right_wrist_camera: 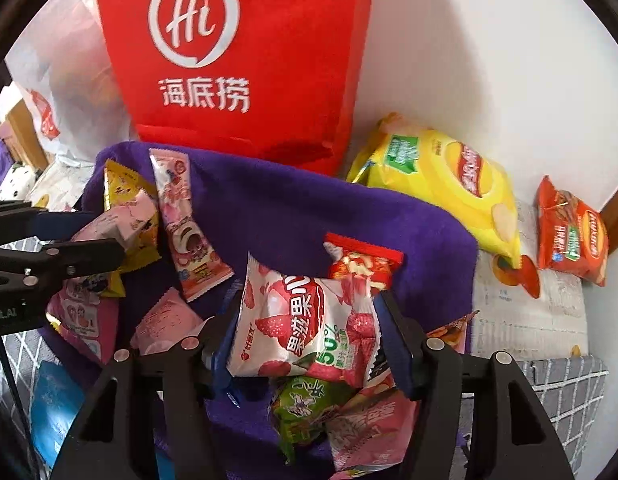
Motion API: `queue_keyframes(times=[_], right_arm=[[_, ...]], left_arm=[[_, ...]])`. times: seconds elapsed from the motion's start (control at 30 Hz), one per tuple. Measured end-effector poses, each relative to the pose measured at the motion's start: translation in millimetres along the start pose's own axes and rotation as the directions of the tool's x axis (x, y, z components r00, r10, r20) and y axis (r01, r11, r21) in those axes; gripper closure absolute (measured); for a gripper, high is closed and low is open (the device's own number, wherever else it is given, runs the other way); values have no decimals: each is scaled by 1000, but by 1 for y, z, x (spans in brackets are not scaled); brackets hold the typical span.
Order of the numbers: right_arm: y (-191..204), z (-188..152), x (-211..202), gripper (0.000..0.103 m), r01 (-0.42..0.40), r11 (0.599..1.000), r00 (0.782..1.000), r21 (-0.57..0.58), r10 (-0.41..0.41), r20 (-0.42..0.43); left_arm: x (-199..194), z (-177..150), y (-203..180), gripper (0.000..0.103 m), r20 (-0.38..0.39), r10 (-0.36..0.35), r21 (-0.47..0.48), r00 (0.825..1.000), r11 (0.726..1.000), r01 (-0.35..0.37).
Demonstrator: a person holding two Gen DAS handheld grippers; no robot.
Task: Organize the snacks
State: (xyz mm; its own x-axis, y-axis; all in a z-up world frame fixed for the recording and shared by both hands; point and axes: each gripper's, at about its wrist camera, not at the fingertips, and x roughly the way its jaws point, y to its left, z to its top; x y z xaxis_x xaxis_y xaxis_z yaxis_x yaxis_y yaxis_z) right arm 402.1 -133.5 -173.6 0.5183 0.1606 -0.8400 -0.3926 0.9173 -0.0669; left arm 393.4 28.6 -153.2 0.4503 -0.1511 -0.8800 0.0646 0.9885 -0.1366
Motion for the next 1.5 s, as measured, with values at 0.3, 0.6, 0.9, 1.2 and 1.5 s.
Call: queue_keyframes(times=[0.3,0.6,0.9,1.2,1.5], right_arm=[[2,-1,-1,39,-4,1000,1000,-13,4,3],[-8,3,-11,30,-46,998,999,45,45,28],[-10,8,-32,29,-26,998,998,63,22,65],[-8,11,-57,29,-14,993,997,118,4,82],[1,-10,-125,29,1,987,993,162,-21,118]], left_arm=[[-3,1,5,58,-9,-41,-20,999,999,41],[-9,-1,-1,48,-2,-28,1,1000,1000,28],[-29,3,-2,32,45,0,14,999,1000,0],[-53,0,-9,30,49,11,3,999,1000,-11],[-113,-28,-27,28,122,2,14,992,1000,-4]])
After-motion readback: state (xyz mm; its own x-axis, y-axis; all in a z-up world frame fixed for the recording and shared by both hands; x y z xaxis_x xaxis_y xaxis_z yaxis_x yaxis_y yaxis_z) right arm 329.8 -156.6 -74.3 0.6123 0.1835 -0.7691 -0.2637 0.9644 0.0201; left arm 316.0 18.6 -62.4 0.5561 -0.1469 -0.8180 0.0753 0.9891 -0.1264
